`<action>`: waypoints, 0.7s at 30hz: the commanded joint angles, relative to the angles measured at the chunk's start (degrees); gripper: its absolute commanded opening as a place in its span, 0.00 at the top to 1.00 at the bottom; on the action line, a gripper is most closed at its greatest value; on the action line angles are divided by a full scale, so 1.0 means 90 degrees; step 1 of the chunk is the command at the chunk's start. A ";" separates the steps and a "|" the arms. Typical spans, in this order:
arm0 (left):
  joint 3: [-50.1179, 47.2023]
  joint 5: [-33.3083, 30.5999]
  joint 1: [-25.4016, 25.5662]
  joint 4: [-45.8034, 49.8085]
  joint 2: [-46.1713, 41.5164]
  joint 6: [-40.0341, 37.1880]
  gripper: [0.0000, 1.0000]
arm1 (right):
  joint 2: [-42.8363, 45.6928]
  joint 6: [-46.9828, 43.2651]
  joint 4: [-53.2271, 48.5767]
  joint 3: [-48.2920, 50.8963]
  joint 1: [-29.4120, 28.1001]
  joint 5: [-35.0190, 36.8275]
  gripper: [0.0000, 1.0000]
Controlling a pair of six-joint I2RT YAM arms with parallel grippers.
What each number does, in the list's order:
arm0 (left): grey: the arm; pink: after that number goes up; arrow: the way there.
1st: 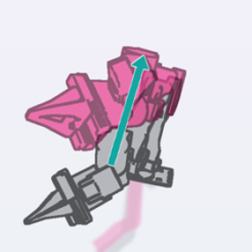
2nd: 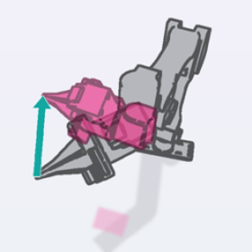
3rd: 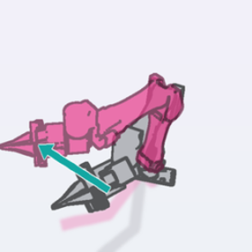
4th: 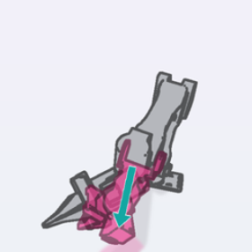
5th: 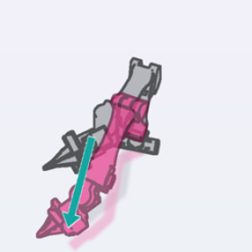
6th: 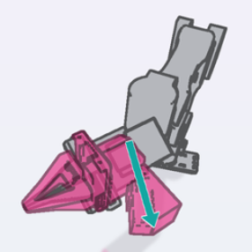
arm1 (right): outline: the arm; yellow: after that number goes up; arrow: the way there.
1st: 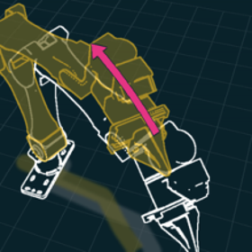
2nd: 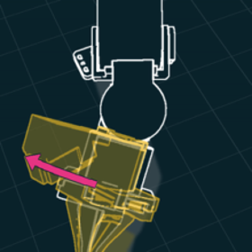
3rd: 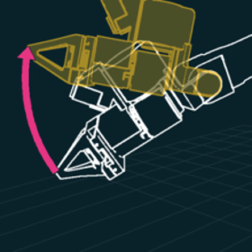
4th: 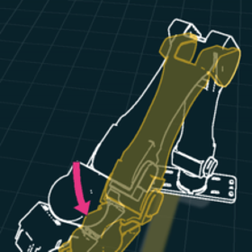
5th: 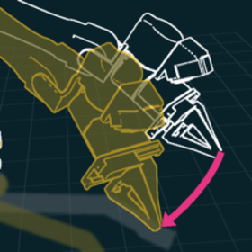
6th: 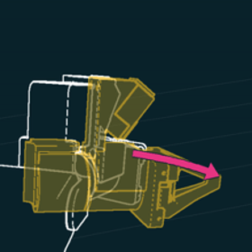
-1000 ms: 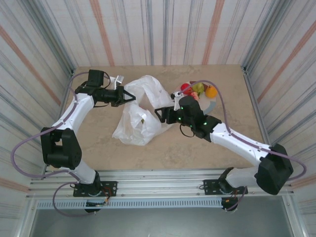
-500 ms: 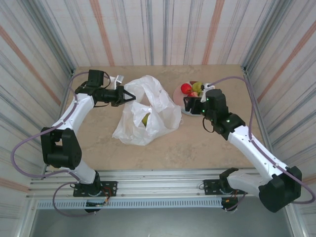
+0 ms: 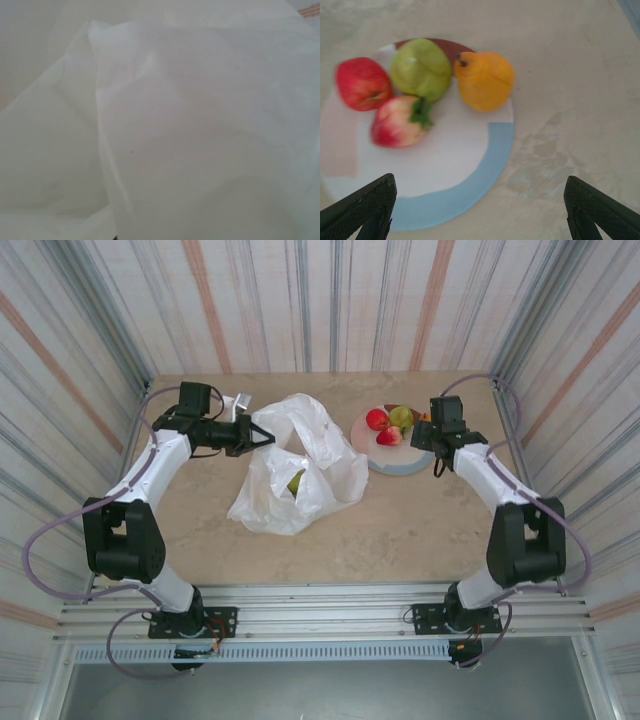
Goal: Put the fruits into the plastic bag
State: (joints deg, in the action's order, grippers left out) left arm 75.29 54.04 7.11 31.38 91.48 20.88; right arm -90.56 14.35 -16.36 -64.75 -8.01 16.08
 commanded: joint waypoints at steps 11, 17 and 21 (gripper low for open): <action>-0.0074 0.0070 0.0108 0.0019 -0.0100 0.0014 1.00 | -0.2642 -0.0771 -0.0559 -0.2355 0.0347 -0.0170 0.13; -0.0082 0.0045 0.0161 0.0030 -0.0067 0.0014 1.00 | -0.3150 -0.0808 -0.0703 -0.2764 0.0383 -0.0012 0.14; -0.0074 0.0040 0.0175 0.0031 -0.0048 0.0004 1.00 | -0.3395 -0.0809 -0.0751 -0.2924 0.0419 -0.0129 0.16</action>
State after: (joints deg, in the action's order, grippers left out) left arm 75.24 54.00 8.36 31.42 91.50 20.88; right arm -119.33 8.29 -20.88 -88.82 -4.73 15.18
